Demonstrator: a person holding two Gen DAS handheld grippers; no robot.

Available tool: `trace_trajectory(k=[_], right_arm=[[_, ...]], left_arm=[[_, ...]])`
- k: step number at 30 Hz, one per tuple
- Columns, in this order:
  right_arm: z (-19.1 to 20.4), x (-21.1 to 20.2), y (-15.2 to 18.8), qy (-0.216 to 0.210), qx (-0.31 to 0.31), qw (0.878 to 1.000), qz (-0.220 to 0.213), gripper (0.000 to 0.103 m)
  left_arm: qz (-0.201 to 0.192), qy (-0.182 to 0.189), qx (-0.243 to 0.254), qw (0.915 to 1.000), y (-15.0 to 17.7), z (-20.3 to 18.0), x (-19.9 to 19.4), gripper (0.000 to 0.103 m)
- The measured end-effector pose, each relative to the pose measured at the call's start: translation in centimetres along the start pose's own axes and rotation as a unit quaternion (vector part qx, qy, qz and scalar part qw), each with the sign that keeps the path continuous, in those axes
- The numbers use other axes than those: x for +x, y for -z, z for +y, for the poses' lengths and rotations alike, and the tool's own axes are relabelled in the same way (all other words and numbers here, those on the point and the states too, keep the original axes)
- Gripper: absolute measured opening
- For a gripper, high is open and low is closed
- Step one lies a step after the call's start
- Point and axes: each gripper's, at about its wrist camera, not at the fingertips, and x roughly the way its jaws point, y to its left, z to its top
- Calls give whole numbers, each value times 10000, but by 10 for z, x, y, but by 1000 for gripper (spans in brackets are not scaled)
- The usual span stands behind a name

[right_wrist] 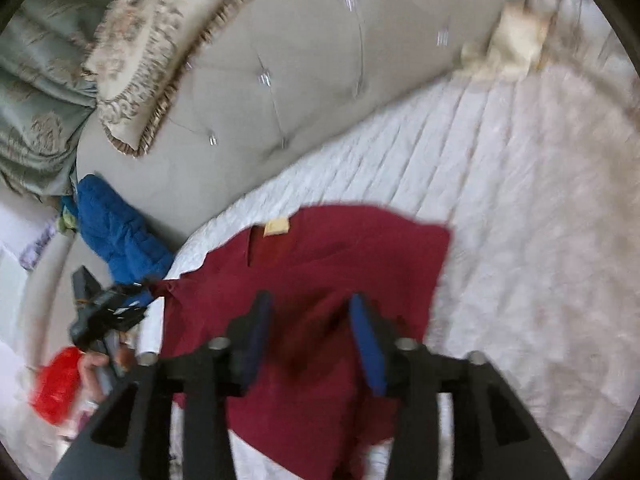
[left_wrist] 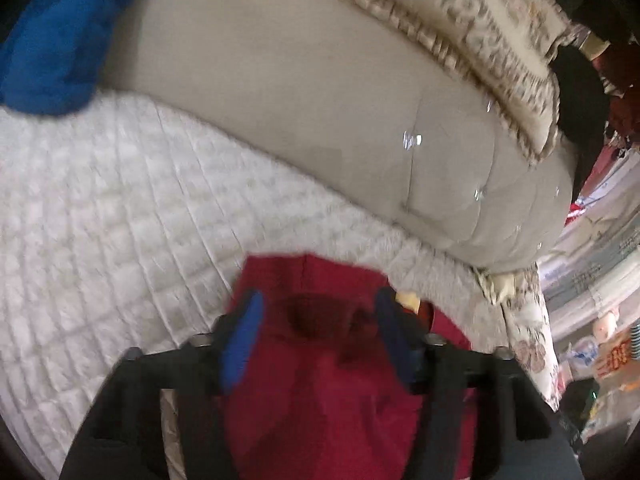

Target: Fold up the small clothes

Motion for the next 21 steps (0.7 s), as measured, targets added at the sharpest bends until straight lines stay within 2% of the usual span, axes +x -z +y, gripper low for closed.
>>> trace_trajectory(k=[3, 5, 7, 10, 13, 14, 17, 19, 21], right_arm=[[15, -5, 14, -173, -487, 9984, 211, 51], [29, 4, 23, -43, -851, 9956, 386, 51], [40, 21, 22, 125, -1077, 9932, 418, 51], [40, 50, 3, 300, -912, 9948, 330, 51], [28, 81, -20, 947, -678, 9931, 153, 51], [23, 86, -25, 1088, -580, 9923, 97, 48], [21, 80, -28, 837, -276, 9961, 50, 47], [24, 62, -24, 634, -386, 9970, -199, 53], [28, 47, -21, 836, -725, 9926, -509, 76]], left_arm=[[-123, 91, 112, 9998, 1, -3, -17, 38], [-227, 67, 225, 9995, 6, -4, -23, 38], [-137, -13, 338, 9993, 15, -4, -16, 38], [261, -272, 431, 9984, 26, -5, 11, 38], [671, -630, 331, 9952, 31, 1, 45, 38], [761, -729, 277, 9940, 30, 4, 55, 37], [724, -778, 241, 9940, 28, 8, 61, 36], [655, -645, 380, 9950, 26, 6, 56, 36], [619, -596, 591, 9946, 25, 2, 53, 36]])
